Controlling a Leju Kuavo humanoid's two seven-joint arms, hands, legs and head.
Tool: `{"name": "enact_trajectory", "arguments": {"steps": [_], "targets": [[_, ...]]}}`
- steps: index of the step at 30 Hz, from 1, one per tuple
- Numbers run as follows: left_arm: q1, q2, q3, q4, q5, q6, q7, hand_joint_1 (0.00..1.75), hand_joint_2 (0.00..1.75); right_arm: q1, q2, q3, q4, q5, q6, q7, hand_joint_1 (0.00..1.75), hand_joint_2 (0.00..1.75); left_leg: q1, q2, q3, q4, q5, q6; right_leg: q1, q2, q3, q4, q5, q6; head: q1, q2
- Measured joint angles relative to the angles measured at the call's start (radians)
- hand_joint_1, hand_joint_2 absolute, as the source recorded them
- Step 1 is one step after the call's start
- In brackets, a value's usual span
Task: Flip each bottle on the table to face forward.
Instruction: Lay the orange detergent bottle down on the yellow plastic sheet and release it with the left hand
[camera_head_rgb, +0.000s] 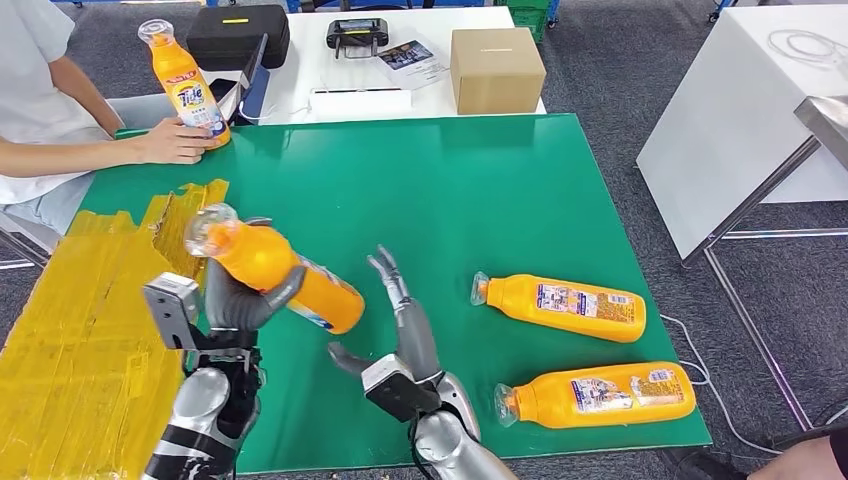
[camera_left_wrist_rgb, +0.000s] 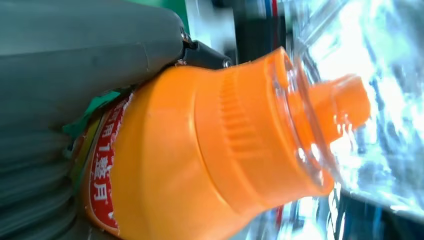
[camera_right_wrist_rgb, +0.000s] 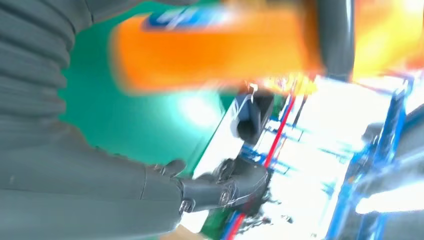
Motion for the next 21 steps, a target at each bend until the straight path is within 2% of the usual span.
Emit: {"name": "enact_trajectory", "arguments": {"steps": [6,9,11,16,21], "targets": [[0.000,0.010,0.128,-0.056,-0.331,0.355,-0.054,1.75,1.75,0.082,-0.033,-0.057,-0.240,-0.063,0.112,0.044,0.00,1.75,0.000,0.000,0.000,0.000,0.000,0.000,0.000,0.000,0.000,0.000,0.000,0.000,0.000,0.000],[0.002,0.019,0.179,-0.071,-0.485,0.457,-0.061,1.75,1.75,0.101,-0.051,-0.084,-0.317,-0.095,0.155,0.055,0.00,1.75,0.000,0.000,0.000,0.000,0.000,0.000,0.000,0.000,0.000,0.000,0.000,0.000,0.000,0.000],[0.007,0.015,0.219,-0.081,-0.618,0.487,-0.077,1.75,1.75,0.111,-0.062,-0.100,-0.359,-0.103,0.166,0.057,0.00,1.75,0.000,0.000,0.000,0.000,0.000,0.000,0.000,0.000,0.000,0.000,0.000,0.000,0.000,0.000],[0.018,-0.029,0.361,-0.090,-1.000,0.496,-0.149,1.75,1.75,0.134,-0.092,-0.145,-0.452,-0.128,0.165,0.057,0.00,1.75,-0.001,0.000,0.000,0.000,0.000,0.000,-0.001,0.000,0.000,0.000,0.000,0.000,0.000,0.000],[0.065,-0.040,0.457,-0.104,-1.256,0.496,-0.215,1.75,1.75,0.154,-0.132,-0.192,-0.521,-0.177,0.167,0.046,0.00,1.75,-0.001,0.001,0.000,0.000,0.000,0.000,-0.001,0.000,0.000,0.000,0.000,0.000,0.000,0.000]]}}
